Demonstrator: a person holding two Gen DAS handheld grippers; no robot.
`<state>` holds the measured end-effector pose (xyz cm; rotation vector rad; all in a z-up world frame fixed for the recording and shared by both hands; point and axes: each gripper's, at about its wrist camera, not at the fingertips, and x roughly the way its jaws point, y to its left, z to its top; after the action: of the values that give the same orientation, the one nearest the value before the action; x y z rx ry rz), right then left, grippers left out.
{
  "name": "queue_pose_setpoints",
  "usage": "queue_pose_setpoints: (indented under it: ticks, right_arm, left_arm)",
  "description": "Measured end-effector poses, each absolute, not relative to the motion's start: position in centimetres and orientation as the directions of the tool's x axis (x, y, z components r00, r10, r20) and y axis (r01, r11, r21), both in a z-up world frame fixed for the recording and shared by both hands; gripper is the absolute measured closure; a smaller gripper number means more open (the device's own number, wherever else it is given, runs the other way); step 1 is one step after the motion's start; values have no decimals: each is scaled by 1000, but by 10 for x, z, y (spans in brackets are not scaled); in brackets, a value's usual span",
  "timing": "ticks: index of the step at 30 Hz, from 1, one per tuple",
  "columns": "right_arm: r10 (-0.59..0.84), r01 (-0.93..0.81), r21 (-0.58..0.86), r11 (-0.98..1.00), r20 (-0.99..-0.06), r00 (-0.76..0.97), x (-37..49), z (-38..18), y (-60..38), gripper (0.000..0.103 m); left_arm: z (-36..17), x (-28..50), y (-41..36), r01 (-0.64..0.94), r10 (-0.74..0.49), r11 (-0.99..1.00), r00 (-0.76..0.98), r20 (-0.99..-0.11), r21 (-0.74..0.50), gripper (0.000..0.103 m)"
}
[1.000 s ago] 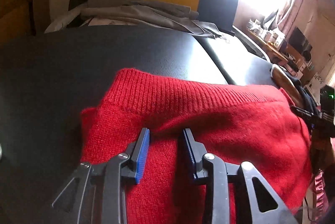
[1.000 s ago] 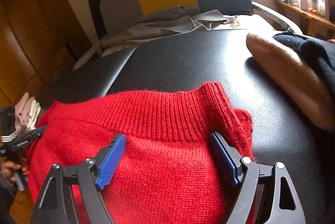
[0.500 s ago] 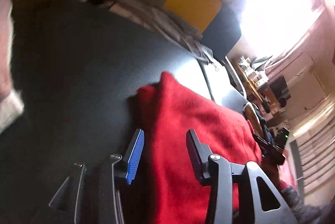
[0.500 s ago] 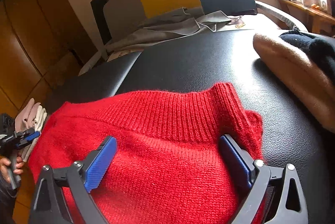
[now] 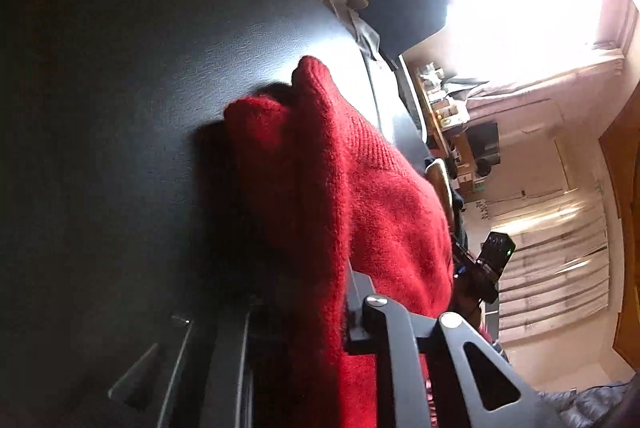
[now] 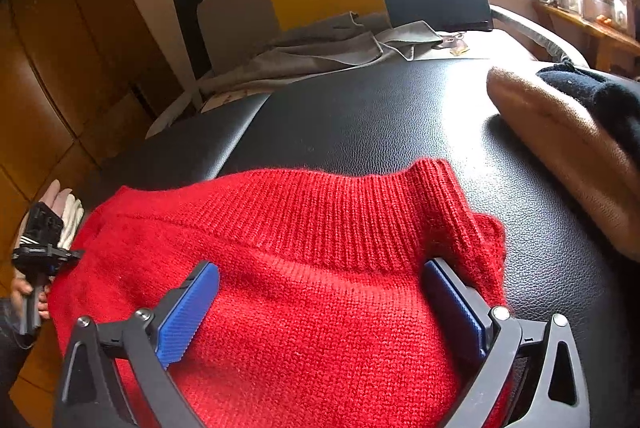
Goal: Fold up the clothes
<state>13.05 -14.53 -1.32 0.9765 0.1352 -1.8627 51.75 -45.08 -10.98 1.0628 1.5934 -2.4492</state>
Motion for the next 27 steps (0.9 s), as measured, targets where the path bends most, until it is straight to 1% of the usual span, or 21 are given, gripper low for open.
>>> queue_pose_setpoints:
  ticks: [4, 10, 12, 17, 20, 26, 27]
  right_arm:
    - [-725, 788, 339, -514, -663, -187, 127, -14, -142, 0]
    - [-695, 824, 359, -439, -717, -58, 135, -1, -152, 0]
    - [-693, 861, 377, -341, -720, 40, 148, 15, -153, 0]
    - [-599, 952, 288, -104, -782, 171, 196, 42, -157, 0]
    - [-522, 971, 238, -21, -831, 192, 212, 39, -163, 1]
    - [-350, 987, 158, 22, -924, 155, 211, -7, -182, 1]
    - [-358, 989, 145, 32, -922, 147, 213, -10, -182, 0]
  left_arm:
    - [-96, 516, -460, 431, 243, -488, -768, -592, -759, 92]
    - [-58, 528, -476, 478, 146, -541, -757, -637, -692, 93]
    - [-42, 536, -480, 479, 128, -554, -759, -638, -681, 93]
    - [-9, 550, -482, 475, 112, -568, -765, -635, -672, 93]
    - [7, 558, -478, 453, 121, -563, -782, -611, -691, 93]
    - [38, 549, -451, 375, 173, -541, -827, -535, -753, 93]
    - [43, 545, -445, 360, 182, -533, -835, -520, -765, 93]
